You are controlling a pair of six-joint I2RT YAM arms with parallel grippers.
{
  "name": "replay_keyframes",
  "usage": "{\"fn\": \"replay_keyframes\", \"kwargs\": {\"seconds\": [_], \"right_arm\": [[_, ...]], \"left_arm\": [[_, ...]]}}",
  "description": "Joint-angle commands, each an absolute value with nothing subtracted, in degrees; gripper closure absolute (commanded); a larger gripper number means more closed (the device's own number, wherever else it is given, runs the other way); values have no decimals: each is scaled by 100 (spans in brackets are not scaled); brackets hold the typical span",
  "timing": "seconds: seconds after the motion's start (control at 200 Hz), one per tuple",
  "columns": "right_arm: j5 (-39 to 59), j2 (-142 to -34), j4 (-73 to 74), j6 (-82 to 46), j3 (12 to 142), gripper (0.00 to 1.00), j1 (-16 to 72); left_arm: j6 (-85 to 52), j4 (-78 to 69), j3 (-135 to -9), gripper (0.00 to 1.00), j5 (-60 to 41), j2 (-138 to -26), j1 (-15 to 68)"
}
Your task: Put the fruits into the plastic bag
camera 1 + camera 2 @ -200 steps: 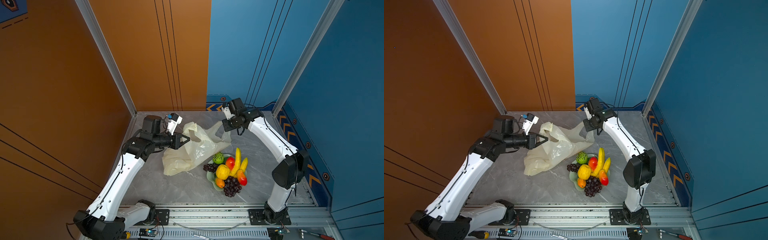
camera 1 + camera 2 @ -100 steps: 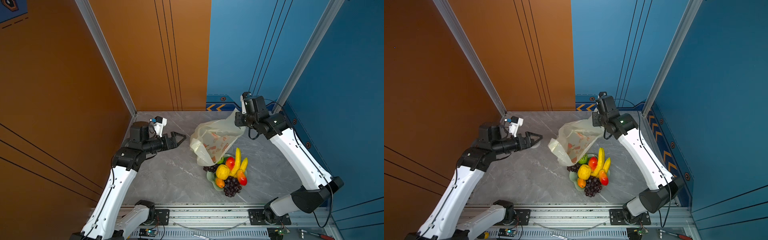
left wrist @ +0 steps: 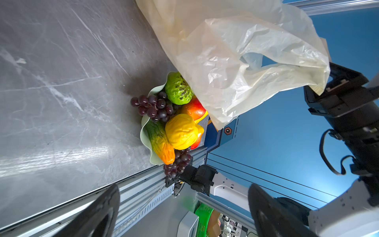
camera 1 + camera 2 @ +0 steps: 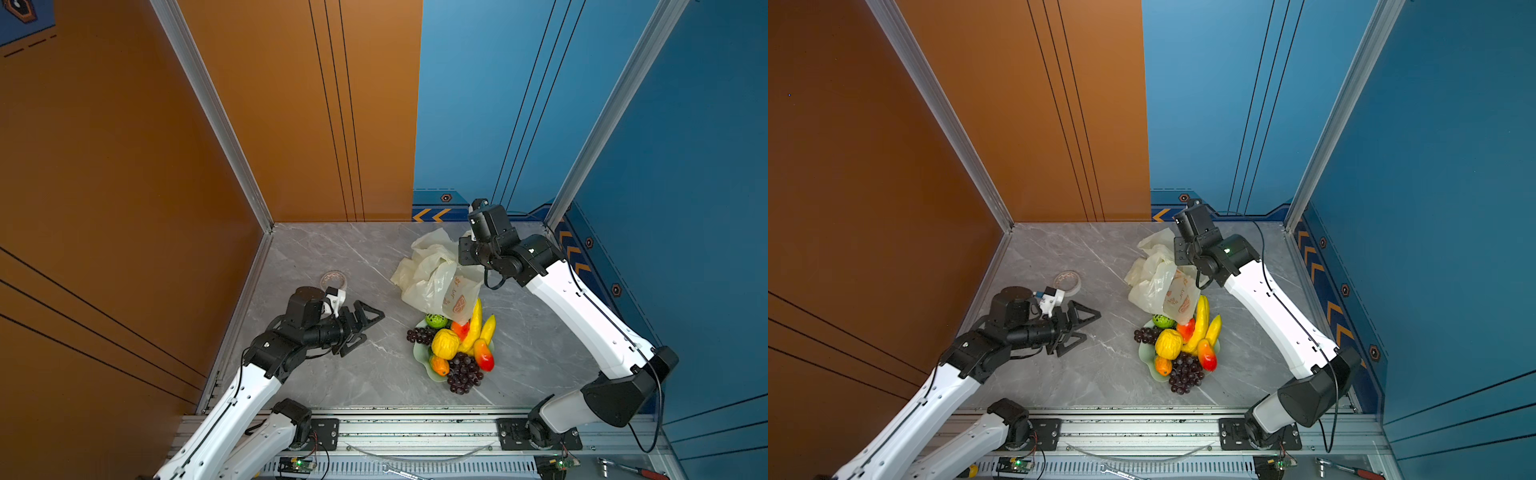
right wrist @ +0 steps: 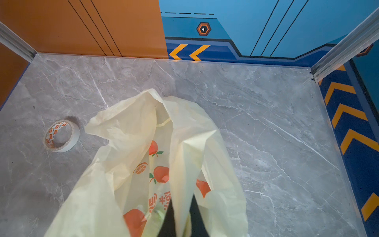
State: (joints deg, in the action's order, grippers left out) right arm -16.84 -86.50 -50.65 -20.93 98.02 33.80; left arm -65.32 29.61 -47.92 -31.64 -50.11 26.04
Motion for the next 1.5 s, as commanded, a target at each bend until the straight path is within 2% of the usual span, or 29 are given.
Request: {"fn": "replay_keyframes", "kwargs": {"seconds": [0.0,0.255,0.381,0.496,0.781,0.961,1.111,1.162,1.322,1.492], "right_arm": [[-1899,-8512,-5311,-2274,10056,100,3507],[-1829,-8468,-5346,-2525,10257,100,3717],[-1806,-8464,-5369,-2614,10479,100,3744],[-1844,-8438,-5380,-2644,10551,100,3753],[-1788,-8490,-5379,-2705,10611,100,3813],[-1824,-8490,-5379,-2716,10583,100,3869],[-1810,-8512,-5372,-2733,10575,100,3932],[-1831,-8530,-5370,-2730,10579,100,3963],[-1877,-8559,-5364,-2759,10581,100,4137],[-1858,-8587,-5336,-2790,10608,100,4218]], "left_arm": [[-6281,2408,-5632,2,-2710,-5651,2873],[-4556,4062,-8136,2,-2485,-7364,3378],[-4394,4209,-8770,0,-2700,-7908,3621],[-4344,4549,-9155,4,-2789,-8252,3832],[-4327,5768,-9292,7,-2322,-8084,4003],[-4031,7034,-9281,4,-1605,-7832,4052],[-4392,6784,-8647,0,-1618,-7435,4182],[-4542,6503,-8622,2,-1671,-7433,4254],[-4606,6247,-9063,2,-1518,-7952,4585],[-4535,6217,-8962,2,-1296,-8309,4676]]}}
